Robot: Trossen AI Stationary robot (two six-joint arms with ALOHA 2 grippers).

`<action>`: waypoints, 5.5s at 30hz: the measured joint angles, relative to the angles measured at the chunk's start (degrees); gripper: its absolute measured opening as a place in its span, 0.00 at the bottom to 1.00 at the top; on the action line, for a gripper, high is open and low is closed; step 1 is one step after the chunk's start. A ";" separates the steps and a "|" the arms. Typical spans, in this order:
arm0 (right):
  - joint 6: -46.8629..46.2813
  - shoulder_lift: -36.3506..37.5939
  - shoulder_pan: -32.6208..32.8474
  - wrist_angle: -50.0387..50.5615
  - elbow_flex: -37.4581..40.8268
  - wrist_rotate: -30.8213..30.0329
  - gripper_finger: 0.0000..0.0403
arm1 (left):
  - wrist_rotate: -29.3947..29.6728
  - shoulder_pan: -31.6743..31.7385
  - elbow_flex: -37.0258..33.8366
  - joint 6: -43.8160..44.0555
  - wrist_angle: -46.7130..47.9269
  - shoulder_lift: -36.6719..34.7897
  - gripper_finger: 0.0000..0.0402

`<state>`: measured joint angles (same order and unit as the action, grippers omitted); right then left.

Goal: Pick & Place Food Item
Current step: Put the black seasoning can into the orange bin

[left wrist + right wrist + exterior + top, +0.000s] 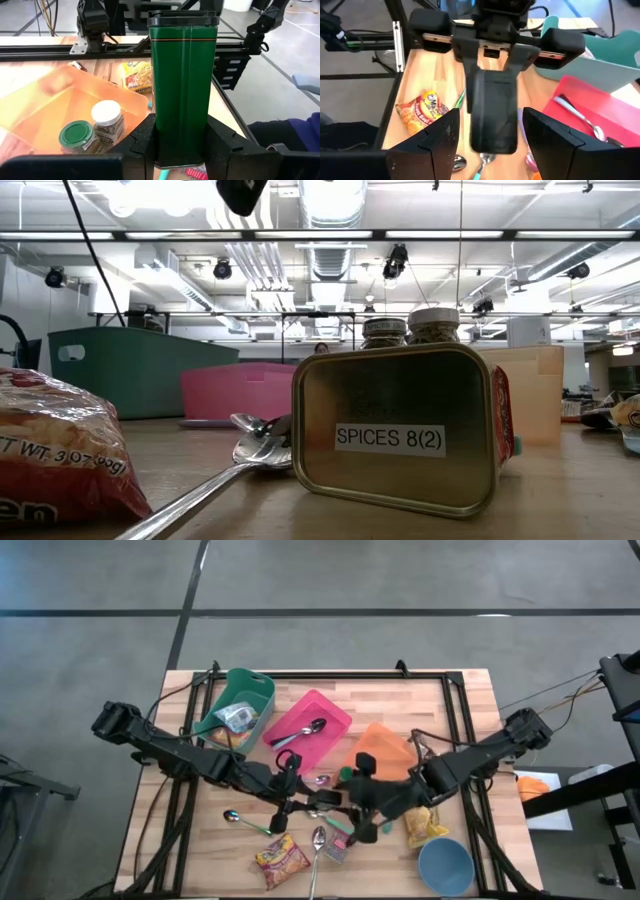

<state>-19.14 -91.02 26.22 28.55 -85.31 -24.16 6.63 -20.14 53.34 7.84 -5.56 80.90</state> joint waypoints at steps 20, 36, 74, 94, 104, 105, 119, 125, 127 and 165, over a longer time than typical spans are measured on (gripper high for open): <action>-1.87 -0.77 -4.55 -0.21 1.35 4.80 0.53 | 2.84 0.90 -0.10 0.57 2.07 -0.02 0.27; 1.42 -3.56 -5.14 0.03 -1.48 4.98 0.29 | 2.86 1.16 -0.09 0.59 2.85 -0.13 0.27; -23.23 11.70 -5.20 31.75 4.90 -10.82 0.29 | 2.84 1.14 -0.02 6.19 9.72 -3.30 0.87; -35.93 22.73 -7.76 20.60 29.87 -13.27 0.29 | 3.02 1.16 -0.11 6.74 10.45 -3.72 0.88; -31.31 22.73 -12.81 12.42 35.90 -8.05 0.29 | 3.02 1.18 -0.11 5.73 11.67 -3.72 0.88; -30.25 22.73 -13.45 11.28 36.36 -7.39 0.29 | 3.04 1.18 -0.11 5.67 11.68 -3.72 0.88; -26.28 22.43 -17.29 0.89 41.61 -4.13 0.29 | 3.04 1.22 -0.11 5.49 11.87 -3.72 0.88; -27.33 17.08 -17.25 -4.31 42.34 -0.19 0.29 | 3.04 1.23 -0.11 5.49 11.85 -3.72 0.88; -28.06 14.03 -17.08 -4.61 41.69 0.42 0.29 | 3.04 1.25 -0.11 5.49 11.85 -3.72 0.88; -27.70 5.51 -16.61 -4.89 36.36 6.18 0.40 | 3.04 1.27 -0.11 6.16 13.11 -3.72 0.88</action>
<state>-46.85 -85.52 9.61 23.66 -48.95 -17.98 9.67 -18.87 53.23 14.00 7.55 77.19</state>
